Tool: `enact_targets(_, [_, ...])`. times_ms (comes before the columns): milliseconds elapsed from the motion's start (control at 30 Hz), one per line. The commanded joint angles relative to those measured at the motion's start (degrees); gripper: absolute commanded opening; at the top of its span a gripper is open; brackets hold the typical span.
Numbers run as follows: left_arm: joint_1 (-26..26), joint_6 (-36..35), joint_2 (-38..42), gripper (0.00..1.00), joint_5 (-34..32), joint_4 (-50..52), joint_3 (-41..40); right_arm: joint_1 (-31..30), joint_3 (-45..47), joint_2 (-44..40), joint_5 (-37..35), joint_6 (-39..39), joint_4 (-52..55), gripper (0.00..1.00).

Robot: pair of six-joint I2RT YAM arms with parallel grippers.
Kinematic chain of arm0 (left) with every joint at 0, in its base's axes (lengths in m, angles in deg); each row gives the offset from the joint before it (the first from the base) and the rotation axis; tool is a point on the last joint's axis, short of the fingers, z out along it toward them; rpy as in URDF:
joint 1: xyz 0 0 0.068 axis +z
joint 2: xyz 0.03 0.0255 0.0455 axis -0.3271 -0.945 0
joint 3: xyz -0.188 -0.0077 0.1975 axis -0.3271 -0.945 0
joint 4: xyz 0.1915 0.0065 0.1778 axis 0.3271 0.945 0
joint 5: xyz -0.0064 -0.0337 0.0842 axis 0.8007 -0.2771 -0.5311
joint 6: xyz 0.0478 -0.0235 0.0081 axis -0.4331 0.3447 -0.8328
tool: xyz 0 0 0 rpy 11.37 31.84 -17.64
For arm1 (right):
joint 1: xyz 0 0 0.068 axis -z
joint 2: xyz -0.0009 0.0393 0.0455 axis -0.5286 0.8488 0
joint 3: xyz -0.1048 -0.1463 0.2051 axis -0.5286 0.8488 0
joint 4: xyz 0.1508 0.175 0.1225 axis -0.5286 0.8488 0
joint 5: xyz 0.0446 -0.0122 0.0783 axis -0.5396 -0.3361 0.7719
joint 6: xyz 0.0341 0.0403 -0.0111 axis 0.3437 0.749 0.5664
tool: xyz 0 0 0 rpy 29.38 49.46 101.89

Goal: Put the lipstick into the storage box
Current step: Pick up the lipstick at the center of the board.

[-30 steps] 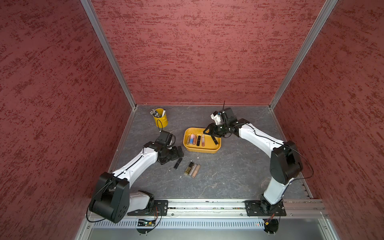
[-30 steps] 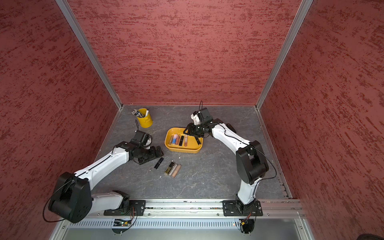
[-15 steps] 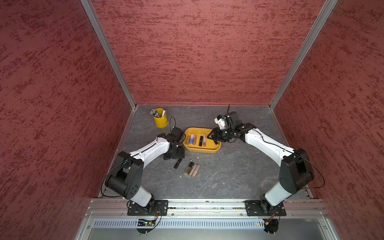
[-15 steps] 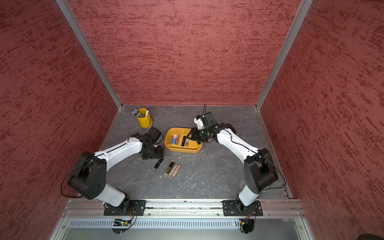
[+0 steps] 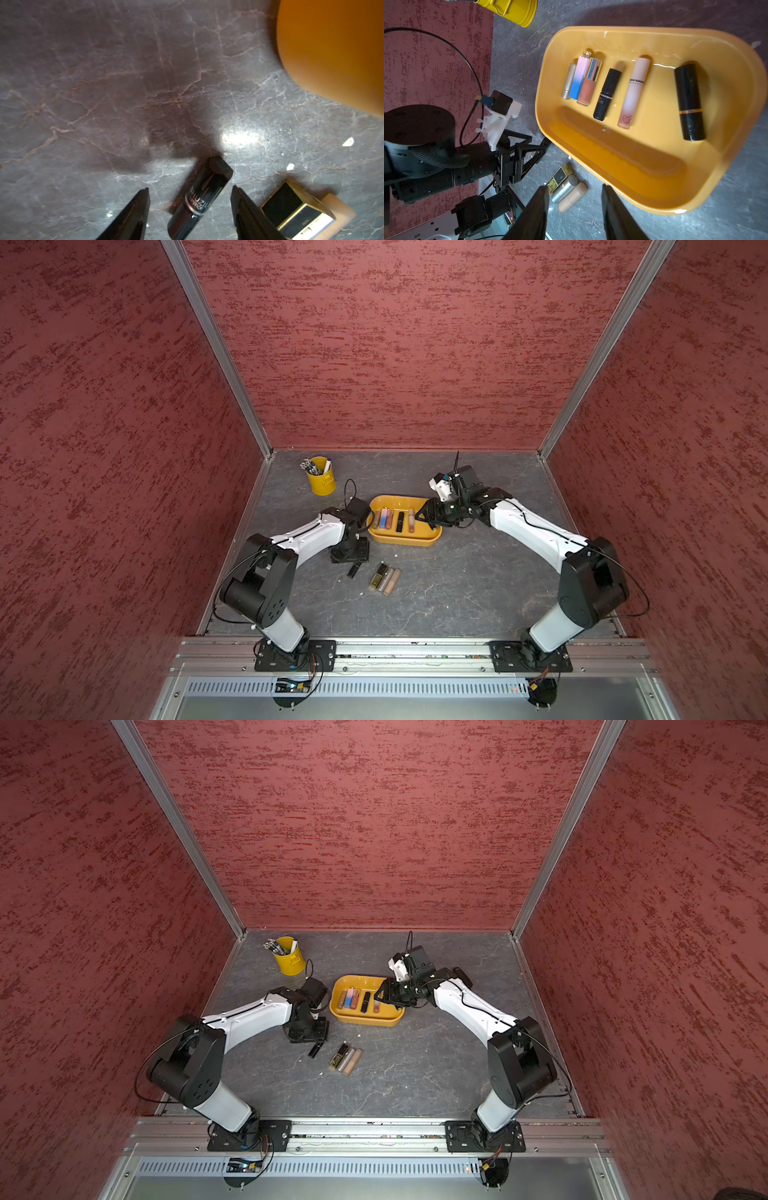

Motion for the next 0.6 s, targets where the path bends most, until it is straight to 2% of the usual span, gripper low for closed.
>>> enact_targets(0, [-0.5,-1.2,-2.1,0.65,1.1,-1.5,0.5,0.4,0.7,-2.1,-0.7,-0.2,-0.2,0.45])
enact_targets(267, [-0.5,-2.4,-5.5,0.55,0.8,-1.9,1.9,0.4,1.2,-2.4,-0.9,-0.2,-0.4,0.45])
enact_targets(467, [-0.4,-2.6,-7.2,0.44,1.1,-2.5,2.1,0.4,1.4,-2.2,-0.9,-0.1,-0.5,0.45])
enact_targets(567, [-0.3,-2.6,-7.5,0.35,1.4,-2.6,2.1,0.4,1.5,-2.2,-0.9,-0.3,-0.3,0.45])
